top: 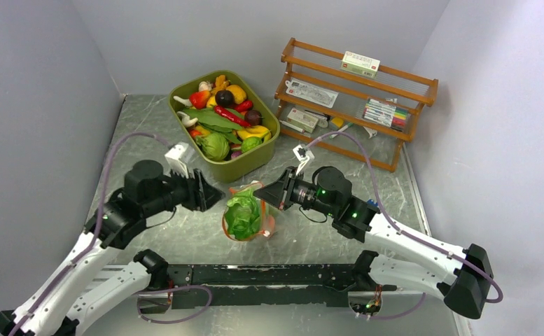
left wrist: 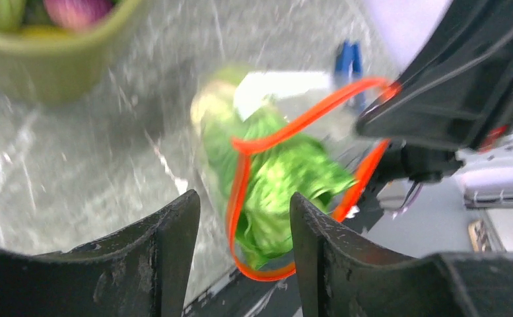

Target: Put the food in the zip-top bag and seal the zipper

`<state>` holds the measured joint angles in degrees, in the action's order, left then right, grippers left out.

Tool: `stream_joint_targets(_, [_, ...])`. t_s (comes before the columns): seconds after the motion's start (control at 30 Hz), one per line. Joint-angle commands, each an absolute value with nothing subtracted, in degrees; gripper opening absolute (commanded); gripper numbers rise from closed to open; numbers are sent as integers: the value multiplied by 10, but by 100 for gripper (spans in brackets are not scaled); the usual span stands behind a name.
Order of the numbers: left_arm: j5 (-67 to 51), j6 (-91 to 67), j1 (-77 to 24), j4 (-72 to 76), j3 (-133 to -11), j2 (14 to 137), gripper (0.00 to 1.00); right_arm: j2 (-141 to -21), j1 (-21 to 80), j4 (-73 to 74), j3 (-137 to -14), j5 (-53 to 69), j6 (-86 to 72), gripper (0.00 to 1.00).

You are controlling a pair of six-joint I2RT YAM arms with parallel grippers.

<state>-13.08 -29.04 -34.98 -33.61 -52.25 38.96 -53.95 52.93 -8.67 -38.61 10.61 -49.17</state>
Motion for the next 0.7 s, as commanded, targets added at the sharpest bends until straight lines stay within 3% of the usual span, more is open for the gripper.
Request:
stream_joint_targets(0.0, [-196,-315,-352,-289,-433,355,54,-536,526,-111,-418,111,-476,0])
stream_joint_targets(0.13, [-164,-296,-352,-285,-395,352,55,-536,526,-110,-424,120,-472,0])
stream_joint_targets(0.33, [-143,-300,-352,-302,-394,394,43,-539,526,-121,-420,118,-479,0])
stream_joint_targets(0.53, [-180,-315,-352,-282,-398,377,56,-542,526,-125,-415,114,-482,0])
stream_joint_targets(0.67, [-106,-337,-352,-317,-417,361,49,-542,526,-123,-419,115,-475,0])
